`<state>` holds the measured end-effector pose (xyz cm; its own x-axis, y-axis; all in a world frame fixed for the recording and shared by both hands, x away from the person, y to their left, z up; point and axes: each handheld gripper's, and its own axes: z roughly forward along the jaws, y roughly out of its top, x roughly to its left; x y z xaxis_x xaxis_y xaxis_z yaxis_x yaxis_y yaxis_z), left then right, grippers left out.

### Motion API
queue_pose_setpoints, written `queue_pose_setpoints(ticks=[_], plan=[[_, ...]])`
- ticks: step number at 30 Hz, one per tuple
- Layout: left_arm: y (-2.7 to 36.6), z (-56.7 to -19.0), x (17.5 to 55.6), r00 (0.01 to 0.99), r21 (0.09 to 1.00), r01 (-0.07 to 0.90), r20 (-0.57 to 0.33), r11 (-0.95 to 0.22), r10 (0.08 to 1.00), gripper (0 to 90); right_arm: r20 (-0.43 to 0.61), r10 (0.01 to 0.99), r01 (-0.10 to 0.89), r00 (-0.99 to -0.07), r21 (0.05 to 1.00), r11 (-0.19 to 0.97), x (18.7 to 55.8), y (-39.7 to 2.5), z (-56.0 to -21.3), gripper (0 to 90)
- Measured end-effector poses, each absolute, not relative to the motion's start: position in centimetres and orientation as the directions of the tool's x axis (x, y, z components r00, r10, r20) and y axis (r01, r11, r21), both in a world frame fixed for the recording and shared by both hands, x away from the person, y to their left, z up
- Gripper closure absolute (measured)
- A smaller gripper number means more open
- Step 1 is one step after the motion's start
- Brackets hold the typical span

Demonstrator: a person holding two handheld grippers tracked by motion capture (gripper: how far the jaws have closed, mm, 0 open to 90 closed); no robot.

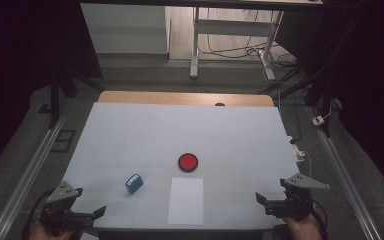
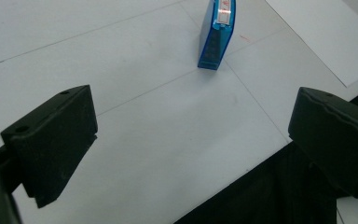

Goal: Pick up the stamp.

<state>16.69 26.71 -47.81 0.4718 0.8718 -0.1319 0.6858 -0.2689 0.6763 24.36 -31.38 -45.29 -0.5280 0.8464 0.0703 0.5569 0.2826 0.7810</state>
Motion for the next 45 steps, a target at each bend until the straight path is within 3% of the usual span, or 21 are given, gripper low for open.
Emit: queue_pose_setpoints(ticks=[22, 45], plan=[[26.9, -47.9, 17.4, 0.477, 0.656, 0.711, -0.183, -0.255, 0.860, 2.1, 0.065, 0.815, 0.537, -0.576, 0.781, 0.318, 23.7, -30.7, -45.2, 0.0], [26.2, -47.5, 17.5, 0.518, 0.677, 0.673, -0.144, -0.298, 0.843, 0.0, 0.043, 0.794, 0.523, -0.606, 0.774, 0.357, 23.7, -30.3, -45.3, 0.0]])
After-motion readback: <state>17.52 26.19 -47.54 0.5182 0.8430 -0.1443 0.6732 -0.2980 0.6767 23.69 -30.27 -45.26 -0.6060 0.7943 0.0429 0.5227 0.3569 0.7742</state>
